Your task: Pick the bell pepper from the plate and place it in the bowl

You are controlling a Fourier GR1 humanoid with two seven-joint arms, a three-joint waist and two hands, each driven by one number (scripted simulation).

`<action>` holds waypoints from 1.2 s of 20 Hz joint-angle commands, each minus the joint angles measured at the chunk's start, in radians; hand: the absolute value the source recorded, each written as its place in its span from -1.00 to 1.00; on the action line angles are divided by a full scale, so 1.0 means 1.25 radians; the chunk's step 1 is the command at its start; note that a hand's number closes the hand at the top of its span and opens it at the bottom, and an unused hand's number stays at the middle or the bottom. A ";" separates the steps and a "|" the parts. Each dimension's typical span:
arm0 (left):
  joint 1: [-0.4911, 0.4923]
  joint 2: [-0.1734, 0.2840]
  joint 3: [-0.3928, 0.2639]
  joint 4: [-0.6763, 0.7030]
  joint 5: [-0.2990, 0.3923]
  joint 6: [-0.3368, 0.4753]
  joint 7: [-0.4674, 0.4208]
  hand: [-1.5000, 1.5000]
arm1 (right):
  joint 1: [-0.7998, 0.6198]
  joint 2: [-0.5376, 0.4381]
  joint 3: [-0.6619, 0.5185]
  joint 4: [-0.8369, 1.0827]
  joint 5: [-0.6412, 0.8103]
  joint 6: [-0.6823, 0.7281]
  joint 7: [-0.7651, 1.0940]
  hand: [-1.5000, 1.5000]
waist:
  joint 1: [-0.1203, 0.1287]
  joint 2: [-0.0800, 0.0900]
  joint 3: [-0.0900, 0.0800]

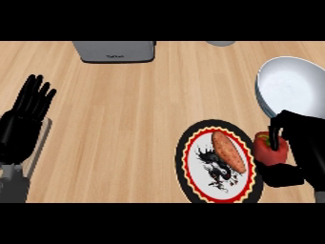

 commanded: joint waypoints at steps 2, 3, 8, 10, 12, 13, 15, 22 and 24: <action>0.003 -0.013 -0.008 -0.065 -0.001 0.032 0.051 0.00 | -0.063 -0.035 -0.130 -0.074 -0.014 0.077 0.088 1.00 | 0.011 0.001 0.000; 0.025 -0.024 -0.018 -0.058 -0.004 0.017 0.030 0.00 | -0.049 -0.060 -0.185 -0.078 -0.034 0.072 0.063 1.00 | 0.008 0.001 0.000; 0.006 -0.025 -0.007 -0.041 -0.012 0.001 0.020 0.00 | -0.099 -0.038 -0.275 0.012 -0.046 0.062 0.027 1.00 | 0.014 0.004 0.000; -0.052 -0.040 -0.018 0.016 -0.050 0.032 0.011 0.00 | -0.077 -0.037 -0.297 0.069 -0.014 -0.012 -0.040 1.00 | 0.010 0.006 0.001; -0.023 -0.035 -0.009 0.021 -0.028 -0.003 0.000 0.00 | -0.126 -0.029 -0.340 0.133 -0.033 -0.038 -0.060 1.00 | 0.014 0.006 0.001; 0.023 -0.031 -0.007 -0.026 -0.024 -0.010 0.001 0.00 | -0.136 -0.074 -0.404 0.162 -0.074 -0.010 -0.094 1.00 | 0.016 0.005 0.001; -0.003 0.009 0.037 0.004 0.009 -0.049 0.004 0.00 | -0.137 -0.083 -0.422 0.272 -0.051 -0.078 -0.187 1.00 | 0.019 0.007 0.001; 0.015 -0.020 0.011 -0.039 0.001 -0.045 0.017 0.00 | -0.252 -0.072 -0.477 0.574 -0.073 -0.204 -0.370 1.00 | 0.026 0.007 0.001; -0.020 -0.044 -0.005 -0.007 -0.024 -0.018 0.022 0.00 | -0.332 -0.082 -0.460 0.688 -0.040 -0.215 -0.383 1.00 | 0.026 0.008 0.001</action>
